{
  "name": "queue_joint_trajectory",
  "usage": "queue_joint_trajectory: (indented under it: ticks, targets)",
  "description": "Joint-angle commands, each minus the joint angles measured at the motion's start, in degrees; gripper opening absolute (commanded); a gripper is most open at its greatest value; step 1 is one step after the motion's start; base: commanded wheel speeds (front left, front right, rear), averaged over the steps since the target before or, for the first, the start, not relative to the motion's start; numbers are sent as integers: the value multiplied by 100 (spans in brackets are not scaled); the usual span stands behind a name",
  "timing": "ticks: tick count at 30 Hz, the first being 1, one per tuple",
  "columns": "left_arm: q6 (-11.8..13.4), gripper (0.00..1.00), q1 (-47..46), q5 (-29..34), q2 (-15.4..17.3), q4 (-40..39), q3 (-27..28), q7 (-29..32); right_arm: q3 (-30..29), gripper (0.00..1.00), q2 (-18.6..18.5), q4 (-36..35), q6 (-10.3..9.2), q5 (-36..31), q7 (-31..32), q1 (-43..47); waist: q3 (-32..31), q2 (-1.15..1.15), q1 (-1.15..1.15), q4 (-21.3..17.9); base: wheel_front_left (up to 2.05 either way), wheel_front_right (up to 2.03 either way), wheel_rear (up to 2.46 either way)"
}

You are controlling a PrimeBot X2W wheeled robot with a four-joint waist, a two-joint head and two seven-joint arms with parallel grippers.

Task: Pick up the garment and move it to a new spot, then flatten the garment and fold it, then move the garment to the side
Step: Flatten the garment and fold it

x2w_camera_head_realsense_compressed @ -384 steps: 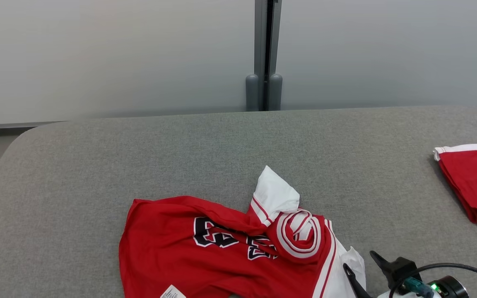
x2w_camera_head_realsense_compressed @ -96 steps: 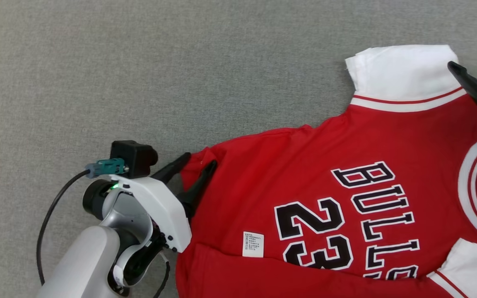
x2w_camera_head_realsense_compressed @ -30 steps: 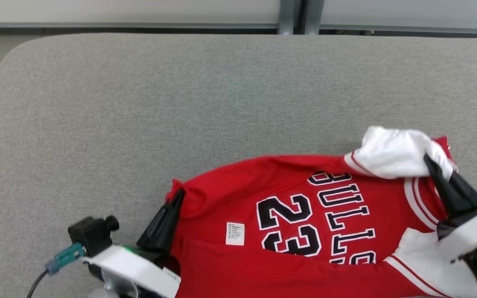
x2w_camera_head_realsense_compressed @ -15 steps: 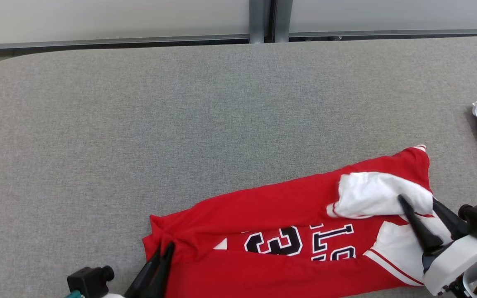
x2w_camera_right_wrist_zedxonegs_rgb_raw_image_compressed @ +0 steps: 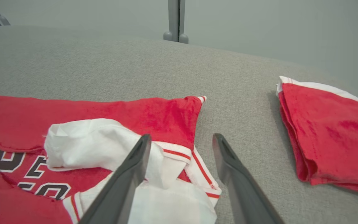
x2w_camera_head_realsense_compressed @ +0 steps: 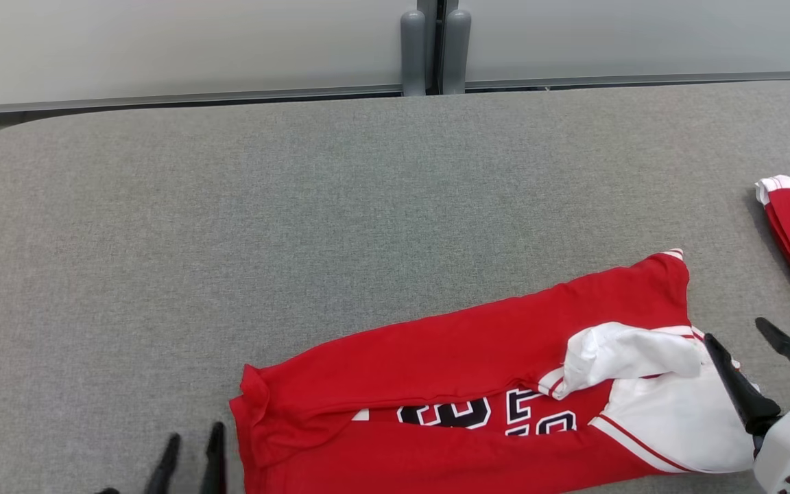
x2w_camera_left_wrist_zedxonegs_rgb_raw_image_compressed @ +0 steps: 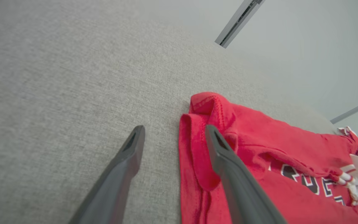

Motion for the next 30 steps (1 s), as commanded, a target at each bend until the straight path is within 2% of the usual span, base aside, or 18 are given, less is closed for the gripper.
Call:
queue_joint_trajectory:
  ticks: [1, 3, 4, 8, 11, 15, 19, 30]
  targets:
    - [127, 100, 33, 307, -55, -143, 239, -45, -36, 100, 22, -21, -2, -109, 144, -8, -10, 0, 0, 0, 0, 0, 0]
    - [284, 100, 89, 817, -280, -374, 611, -45, -56, 100, 155, 44, -2, -143, 376, -122, -10, 0, 0, 6, 0, 0, 0]
    - [283, 100, 149, 1032, -397, -464, 737, -40, -46, 100, 172, 94, -2, -200, 481, -200, 0, 0, 0, 8, 0, 0, 0]
    - [92, 100, 233, 1517, -720, -622, 1037, -37, 83, 100, 310, 504, -2, -411, 804, -577, 86, 0, 0, 57, 0, 0, 0]
    - [-70, 100, 200, 1687, -815, -552, 1084, -38, 186, 100, 328, 937, -2, -657, 944, -852, 168, 0, 0, 127, 0, 0, 0]
    - [-200, 100, 133, 1735, -848, -457, 1153, -39, 247, 100, 285, 1414, -2, -888, 1071, -1007, 213, 0, 0, 247, 0, 0, 0]
    - [-167, 100, 173, 1601, -853, -449, 1148, -39, 355, 100, 212, 1649, -2, -848, 1222, -951, 227, 0, 0, 314, 0, 0, 0]
    - [-132, 100, 270, 1566, -854, -484, 1190, -40, 467, 100, -116, 1696, -2, -567, 1739, -716, 222, 0, 0, 407, 0, 0, 0]
